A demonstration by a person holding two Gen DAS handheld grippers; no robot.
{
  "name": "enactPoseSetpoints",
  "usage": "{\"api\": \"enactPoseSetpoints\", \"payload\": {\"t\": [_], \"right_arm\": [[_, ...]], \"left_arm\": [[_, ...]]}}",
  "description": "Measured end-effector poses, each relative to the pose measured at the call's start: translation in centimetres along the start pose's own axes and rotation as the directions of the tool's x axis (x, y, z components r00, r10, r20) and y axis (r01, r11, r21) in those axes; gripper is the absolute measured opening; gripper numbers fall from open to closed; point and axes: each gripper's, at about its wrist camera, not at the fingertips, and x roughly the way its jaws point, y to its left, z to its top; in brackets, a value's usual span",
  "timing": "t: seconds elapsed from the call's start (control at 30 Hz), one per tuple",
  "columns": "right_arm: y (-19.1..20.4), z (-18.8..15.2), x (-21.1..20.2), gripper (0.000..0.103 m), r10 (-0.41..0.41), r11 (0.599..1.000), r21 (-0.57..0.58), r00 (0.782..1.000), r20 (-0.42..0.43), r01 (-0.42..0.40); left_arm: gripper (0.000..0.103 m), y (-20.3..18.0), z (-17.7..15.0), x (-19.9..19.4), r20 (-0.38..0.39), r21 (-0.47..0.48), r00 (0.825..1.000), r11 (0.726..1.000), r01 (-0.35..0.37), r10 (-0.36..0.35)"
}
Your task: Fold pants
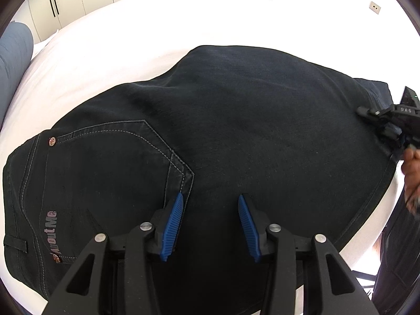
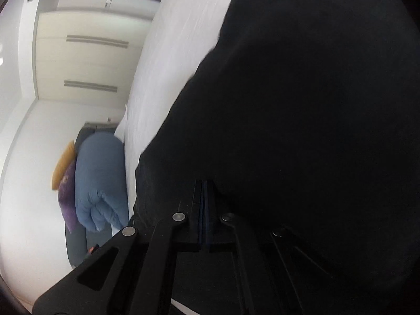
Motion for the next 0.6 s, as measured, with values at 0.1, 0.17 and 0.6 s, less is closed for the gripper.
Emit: {"api": "enactPoseSetpoints", "payload": {"t": [0.1, 0.17, 0.6], "right_arm": [[-2.8, 3.3, -4.1, 0.000, -0.077, 0.997, 0.034, 0.984, 0.159, 0.073], [-5.6, 5.3, -7.5, 0.000, -0.089, 0.992, 0.106, 0.960, 0.266, 0.062], [3.6, 6.6, -7.8, 0.000, 0.129, 0.992, -0.037, 0.950, 0.285, -0.124]], "left_arm": [[0.046, 0.2, -0.1, 0.1, 0.003, -0.008, 1.000, 1.000, 0.007, -0.007], [0.045, 0.4, -0.2, 0.0, 0.008, -0.017, 1.000, 1.000, 0.013, -0.013], [0.015, -1.9, 7.3, -2.7, 0.177, -0.091, 0.917, 0.922, 0.376, -0.357]]}}
